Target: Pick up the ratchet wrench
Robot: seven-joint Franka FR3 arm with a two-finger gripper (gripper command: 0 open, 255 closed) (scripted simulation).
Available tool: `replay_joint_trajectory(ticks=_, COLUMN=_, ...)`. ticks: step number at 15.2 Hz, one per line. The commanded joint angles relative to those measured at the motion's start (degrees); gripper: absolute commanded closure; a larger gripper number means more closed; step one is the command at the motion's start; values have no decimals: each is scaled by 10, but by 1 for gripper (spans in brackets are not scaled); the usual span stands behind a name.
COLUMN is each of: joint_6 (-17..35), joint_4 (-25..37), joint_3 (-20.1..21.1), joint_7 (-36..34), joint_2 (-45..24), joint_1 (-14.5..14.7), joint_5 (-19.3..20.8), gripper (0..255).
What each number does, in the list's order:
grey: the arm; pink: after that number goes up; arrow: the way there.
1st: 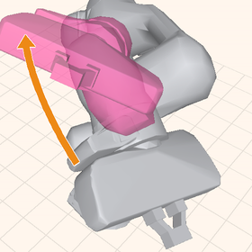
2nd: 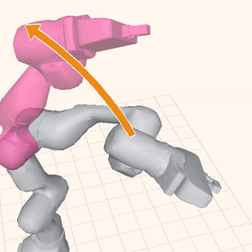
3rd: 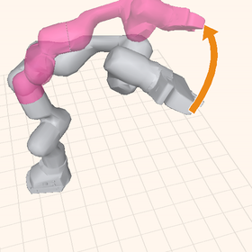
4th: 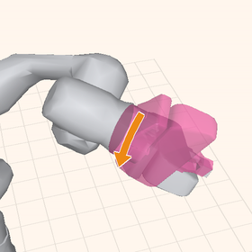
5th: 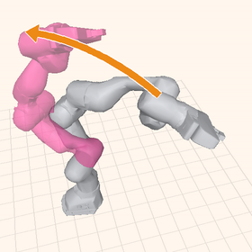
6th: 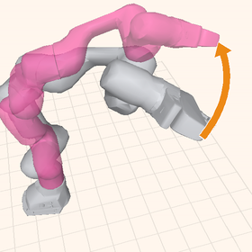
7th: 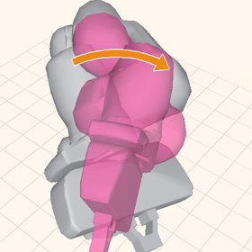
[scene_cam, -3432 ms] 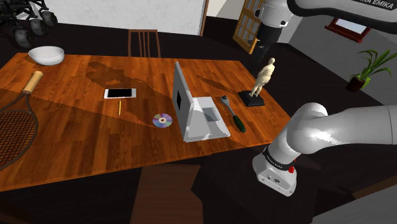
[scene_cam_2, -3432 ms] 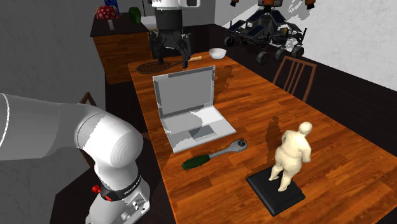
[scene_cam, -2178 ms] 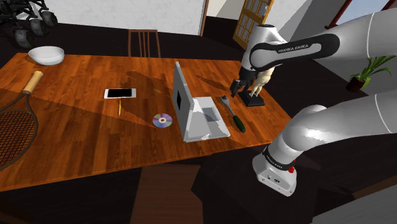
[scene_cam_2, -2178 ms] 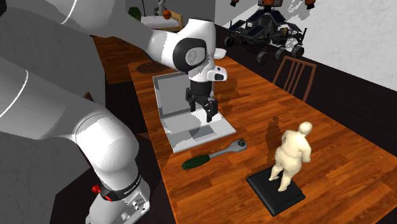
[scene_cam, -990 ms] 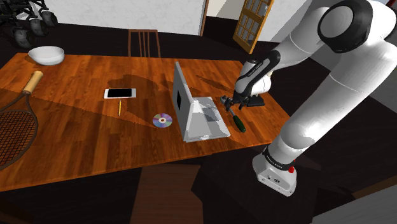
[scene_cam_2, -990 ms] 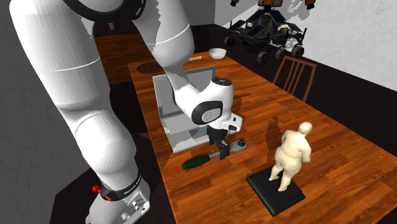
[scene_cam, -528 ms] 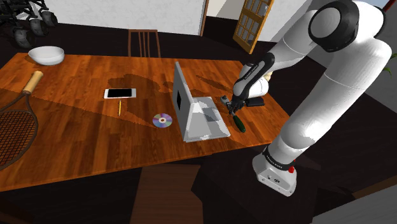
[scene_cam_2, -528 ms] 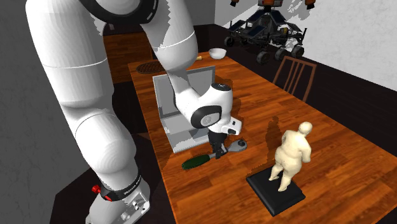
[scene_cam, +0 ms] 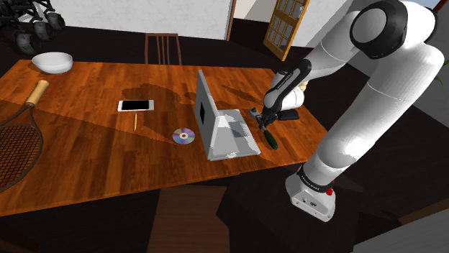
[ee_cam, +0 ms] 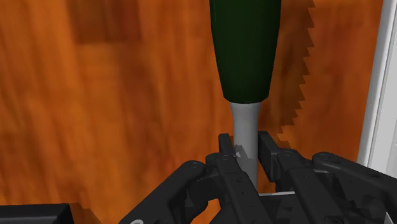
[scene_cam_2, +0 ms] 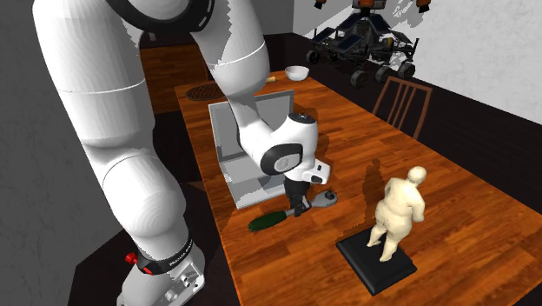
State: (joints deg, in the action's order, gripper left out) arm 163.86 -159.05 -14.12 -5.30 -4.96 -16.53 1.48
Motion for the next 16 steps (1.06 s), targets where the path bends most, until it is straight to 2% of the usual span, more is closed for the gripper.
replay_joint_trajectory(ticks=1, joint_6=-16, joint_4=-1, joint_3=-4, joint_7=-8, joint_2=17, joint_1=2, joint_5=12, gripper=255)
replay_joint_trajectory(ticks=8, joint_6=-88, joint_4=-3, joint_3=-10, joint_7=-34, joint_2=93, joint_1=-1, joint_5=51, gripper=255)
replay_joint_trajectory(ticks=14, joint_6=-152, joint_4=1, joint_3=-6, joint_7=-45, joint_2=152, joint_1=-7, joint_5=67, gripper=255)
replay_joint_trajectory(ticks=16, joint_6=-153, joint_4=2, joint_3=-6, joint_7=-45, joint_2=154, joint_1=-7, joint_5=67, gripper=255)
